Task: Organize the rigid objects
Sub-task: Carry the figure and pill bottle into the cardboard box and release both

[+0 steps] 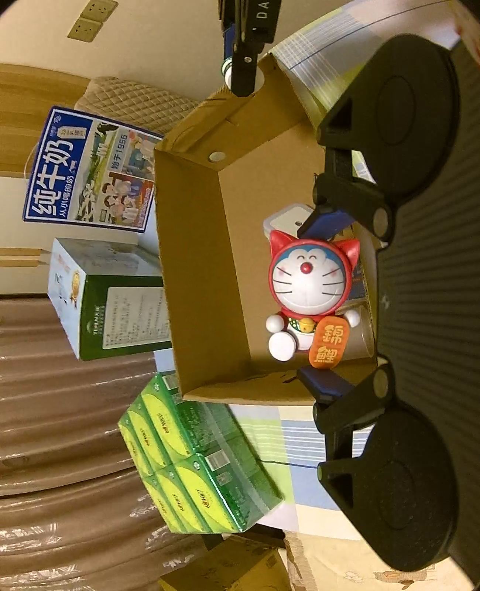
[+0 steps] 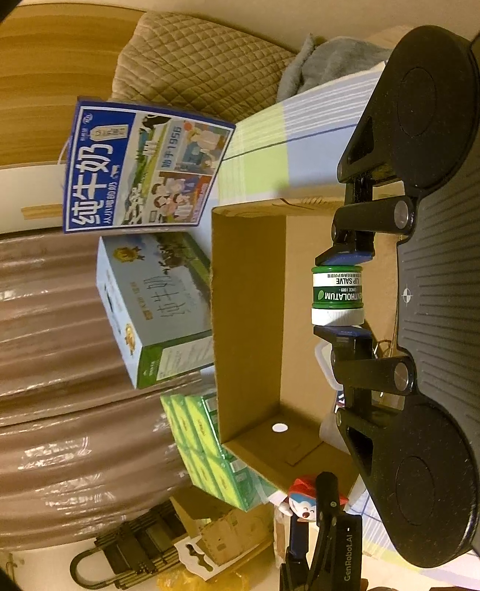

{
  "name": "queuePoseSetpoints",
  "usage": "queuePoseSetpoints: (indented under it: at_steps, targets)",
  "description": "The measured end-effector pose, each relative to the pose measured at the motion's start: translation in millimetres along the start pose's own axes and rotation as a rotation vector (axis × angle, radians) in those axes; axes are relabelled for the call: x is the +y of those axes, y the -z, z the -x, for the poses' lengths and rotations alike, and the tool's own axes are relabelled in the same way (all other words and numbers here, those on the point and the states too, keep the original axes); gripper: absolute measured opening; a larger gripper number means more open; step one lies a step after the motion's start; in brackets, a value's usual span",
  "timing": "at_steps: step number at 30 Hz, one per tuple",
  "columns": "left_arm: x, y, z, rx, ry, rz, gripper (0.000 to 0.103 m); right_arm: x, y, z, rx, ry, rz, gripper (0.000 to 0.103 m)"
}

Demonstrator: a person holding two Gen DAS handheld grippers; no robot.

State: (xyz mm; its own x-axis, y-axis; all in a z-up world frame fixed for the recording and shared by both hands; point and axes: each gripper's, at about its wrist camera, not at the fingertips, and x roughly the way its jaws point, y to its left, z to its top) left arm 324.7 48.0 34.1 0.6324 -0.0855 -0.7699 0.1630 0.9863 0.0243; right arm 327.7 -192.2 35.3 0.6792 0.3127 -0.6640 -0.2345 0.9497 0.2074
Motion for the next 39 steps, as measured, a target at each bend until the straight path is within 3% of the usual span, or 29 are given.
queuePoseSetpoints:
  at_steps: [19, 39]
  targets:
    - [-10, 4, -27, 0.036, 0.010, -0.011, 0.070, -8, 8, -20, 0.031, 0.007, -0.017, 0.029]
    - [2, 3, -12, -0.009, -0.015, 0.019, 0.069, -11, 9, -18, 0.033, 0.006, -0.033, 0.029]
